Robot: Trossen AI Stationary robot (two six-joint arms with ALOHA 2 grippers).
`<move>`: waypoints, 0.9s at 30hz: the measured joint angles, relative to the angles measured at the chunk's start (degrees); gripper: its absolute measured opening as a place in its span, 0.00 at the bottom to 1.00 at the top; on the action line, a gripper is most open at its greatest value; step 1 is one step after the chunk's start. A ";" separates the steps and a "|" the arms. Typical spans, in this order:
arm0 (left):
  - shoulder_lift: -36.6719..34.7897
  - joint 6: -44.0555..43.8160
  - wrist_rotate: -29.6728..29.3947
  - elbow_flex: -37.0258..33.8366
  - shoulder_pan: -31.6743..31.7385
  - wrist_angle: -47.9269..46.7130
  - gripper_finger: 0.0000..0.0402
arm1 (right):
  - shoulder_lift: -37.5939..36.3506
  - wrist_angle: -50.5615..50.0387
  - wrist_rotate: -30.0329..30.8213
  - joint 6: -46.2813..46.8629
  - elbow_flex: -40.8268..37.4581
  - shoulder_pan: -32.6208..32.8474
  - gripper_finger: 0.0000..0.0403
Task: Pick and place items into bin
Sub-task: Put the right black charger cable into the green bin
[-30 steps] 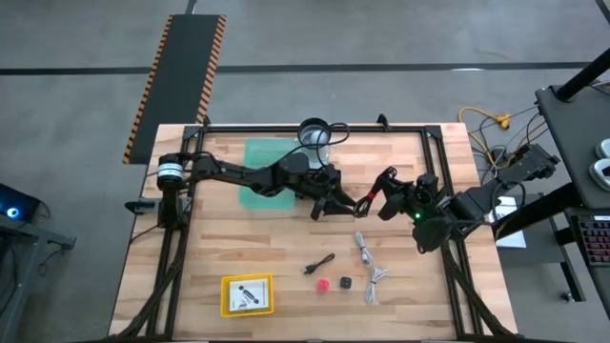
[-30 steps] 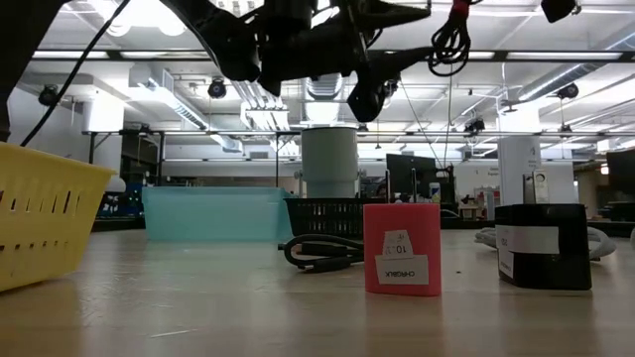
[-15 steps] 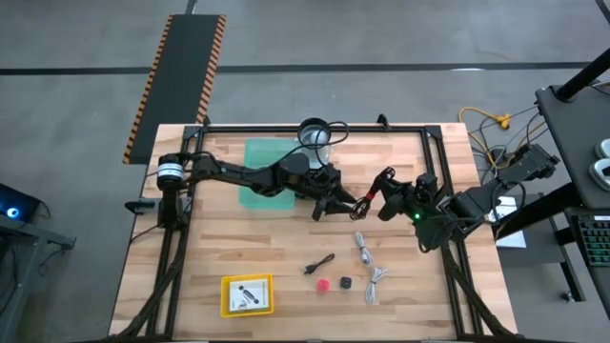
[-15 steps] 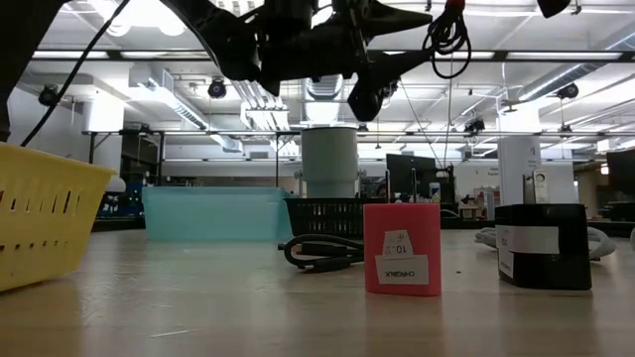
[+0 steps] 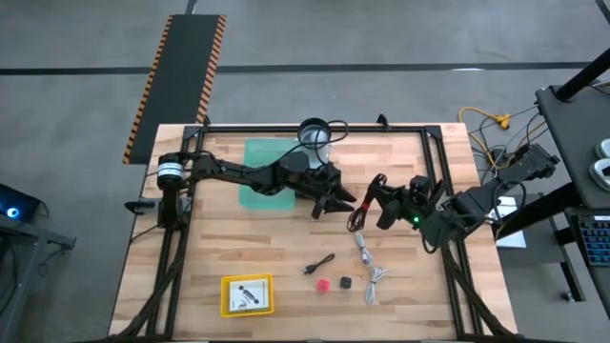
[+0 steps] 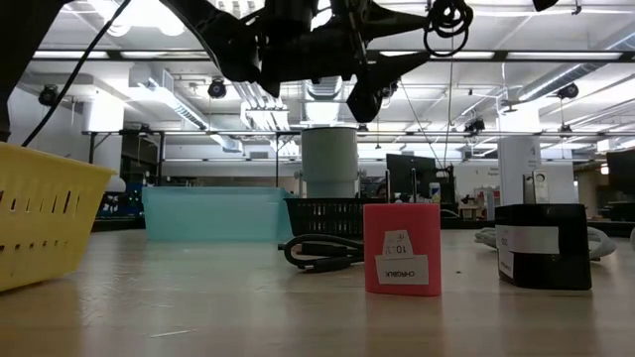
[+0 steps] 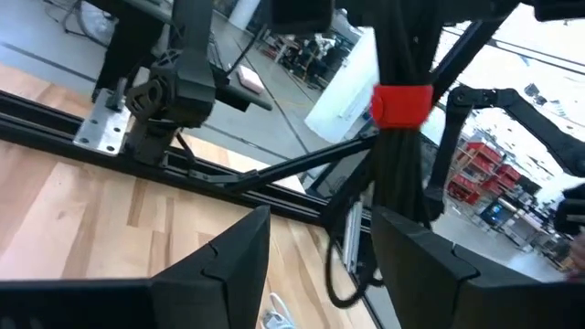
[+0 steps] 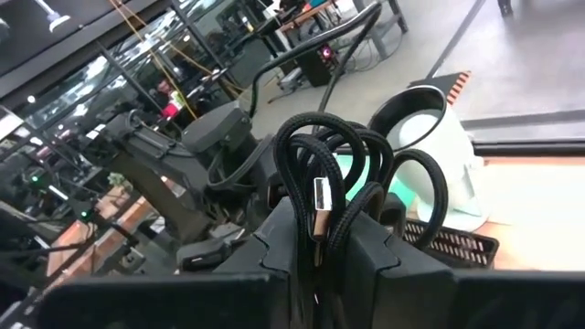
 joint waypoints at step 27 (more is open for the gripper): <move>-0.09 0.36 -0.35 0.00 -1.84 0.22 0.44 | 0.37 2.21 5.94 -2.83 0.00 -2.38 0.08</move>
